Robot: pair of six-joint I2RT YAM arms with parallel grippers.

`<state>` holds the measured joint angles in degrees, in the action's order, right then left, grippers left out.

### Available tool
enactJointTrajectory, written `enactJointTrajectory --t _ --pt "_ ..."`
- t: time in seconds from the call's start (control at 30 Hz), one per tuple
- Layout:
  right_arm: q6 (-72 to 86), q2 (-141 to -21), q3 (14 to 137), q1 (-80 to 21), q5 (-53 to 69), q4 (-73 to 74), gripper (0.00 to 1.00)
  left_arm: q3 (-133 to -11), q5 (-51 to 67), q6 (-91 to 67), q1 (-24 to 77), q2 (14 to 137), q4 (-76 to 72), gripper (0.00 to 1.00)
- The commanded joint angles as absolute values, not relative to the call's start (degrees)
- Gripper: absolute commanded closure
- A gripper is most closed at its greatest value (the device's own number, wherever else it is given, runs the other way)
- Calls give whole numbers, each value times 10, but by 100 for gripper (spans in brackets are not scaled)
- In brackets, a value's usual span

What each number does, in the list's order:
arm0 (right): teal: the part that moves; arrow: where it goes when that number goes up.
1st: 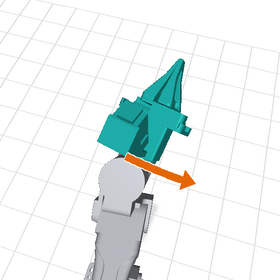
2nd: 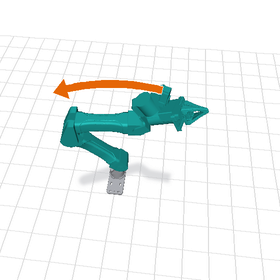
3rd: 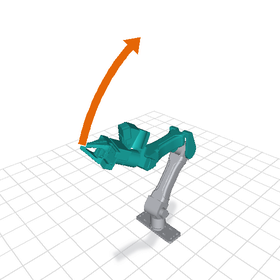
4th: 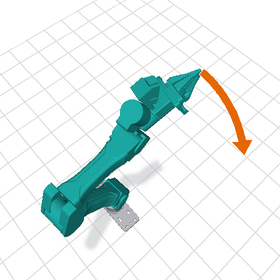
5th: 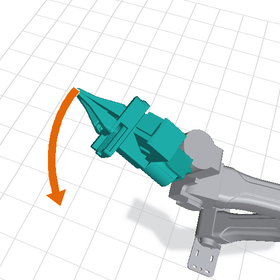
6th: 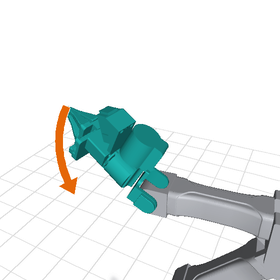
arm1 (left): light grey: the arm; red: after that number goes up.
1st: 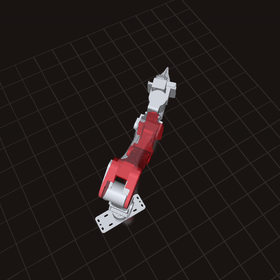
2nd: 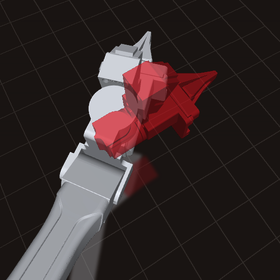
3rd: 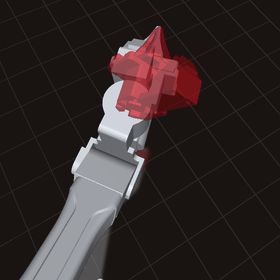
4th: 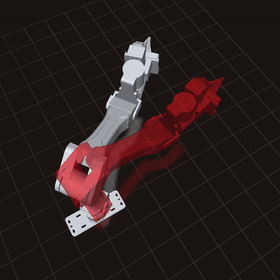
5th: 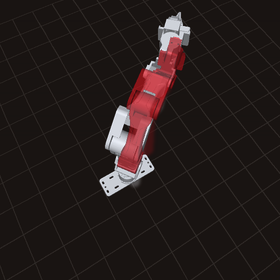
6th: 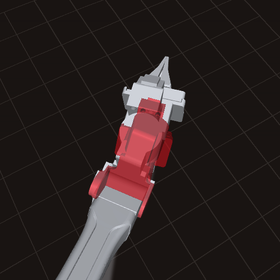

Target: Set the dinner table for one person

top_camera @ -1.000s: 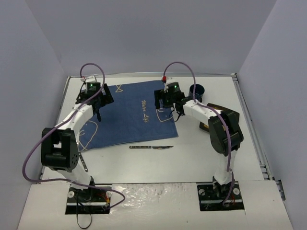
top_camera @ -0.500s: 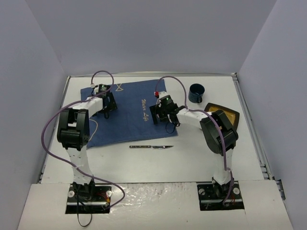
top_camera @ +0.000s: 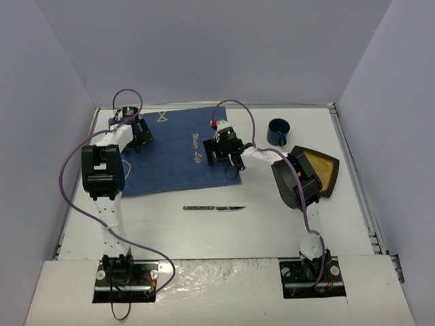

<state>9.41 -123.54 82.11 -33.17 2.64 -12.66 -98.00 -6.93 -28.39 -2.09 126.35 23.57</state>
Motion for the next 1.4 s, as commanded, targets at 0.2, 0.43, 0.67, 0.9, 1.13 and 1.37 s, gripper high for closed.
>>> enactJointTrajectory --t 0.2,0.43,0.67,0.9,1.13,1.37 --pt "151 -1282 876 -343 79 -80 14 -1090 -58 -167 -71 1328 314 3" --pt "195 -1280 864 -367 80 -65 15 -1114 -52 -140 -79 1339 323 3" --pt "209 -1255 837 -388 56 -57 16 -1088 -37 -133 -83 1305 303 3" --pt "165 -1213 868 -388 19 -54 16 -1001 -50 -143 -83 1173 244 3" --pt "141 -1157 834 -387 2 -53 16 -892 -53 -176 -82 1083 213 3" --pt "143 -1149 782 -382 2 -56 16 -885 -59 -206 -82 1146 257 3"
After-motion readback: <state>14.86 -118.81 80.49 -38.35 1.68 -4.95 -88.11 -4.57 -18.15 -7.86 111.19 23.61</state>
